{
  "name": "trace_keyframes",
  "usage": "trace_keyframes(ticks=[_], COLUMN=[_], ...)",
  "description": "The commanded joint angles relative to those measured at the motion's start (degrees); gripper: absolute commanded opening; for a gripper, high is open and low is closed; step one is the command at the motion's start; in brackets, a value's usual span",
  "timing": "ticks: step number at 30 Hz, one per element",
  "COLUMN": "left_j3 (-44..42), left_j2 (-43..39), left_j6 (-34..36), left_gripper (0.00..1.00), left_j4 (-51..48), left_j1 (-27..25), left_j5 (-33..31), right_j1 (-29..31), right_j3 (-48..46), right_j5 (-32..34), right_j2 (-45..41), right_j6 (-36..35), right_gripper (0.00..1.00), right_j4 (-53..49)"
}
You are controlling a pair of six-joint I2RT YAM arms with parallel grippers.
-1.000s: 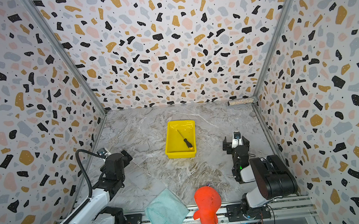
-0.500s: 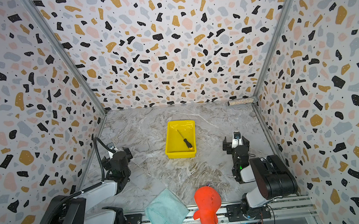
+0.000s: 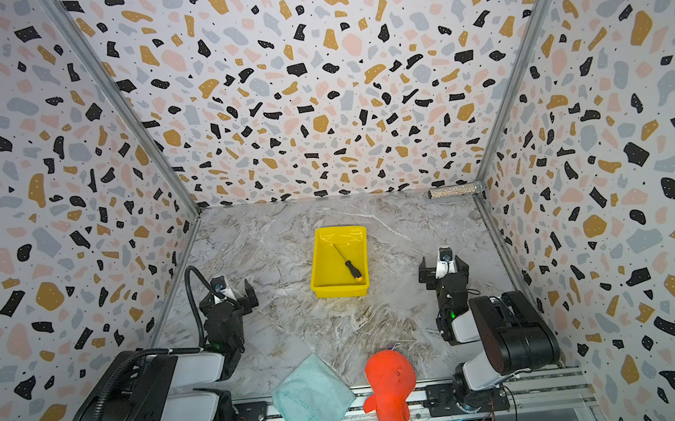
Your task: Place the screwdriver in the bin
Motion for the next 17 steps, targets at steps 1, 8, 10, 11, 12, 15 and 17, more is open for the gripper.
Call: trace_keyframes(ticks=[1, 8, 10, 11, 12, 15, 17], left_j3=[0.5, 0.57, 0.52, 0.52, 0.52, 0.52, 0.52], left_j2=[-0.39, -0.35, -0.35, -0.36, -0.39, -0.37, -0.38], left_j6=[0.9, 0.86, 0.88, 0.89, 0.89, 0.89, 0.89], left_gripper=[1.0, 1.0, 1.0, 1.0, 1.0, 1.0, 1.0], left_j4=[4.7, 4.64, 4.64, 4.64, 4.65, 4.64, 4.64], left_j1=[0.2, 0.15, 0.15, 0.15, 0.15, 0.15, 0.16], left_j5=[0.86, 0.98, 0.98, 0.97, 0.99, 0.99, 0.99], right_j1=[-0.14, -0.15, -0.18, -0.2, -0.2, -0.14, -0.22], right_j3=[0.96, 0.97, 1.06, 1.12, 1.18, 1.14, 1.06], right_j5=[-0.28, -0.19, -0.3, -0.32, -0.28, -0.32, -0.38], right_j2=[-0.59, -0.48, -0.47, -0.41, -0.35, -0.42, -0.59], right_j6=[0.91, 0.89, 0.88, 0.9, 0.82, 0.8, 0.84], right_gripper=[0.99, 0.99, 0.99, 0.99, 0.99, 0.99, 0.99], right_j4=[1.12, 1.12, 1.03, 1.02, 0.87, 0.99, 1.01])
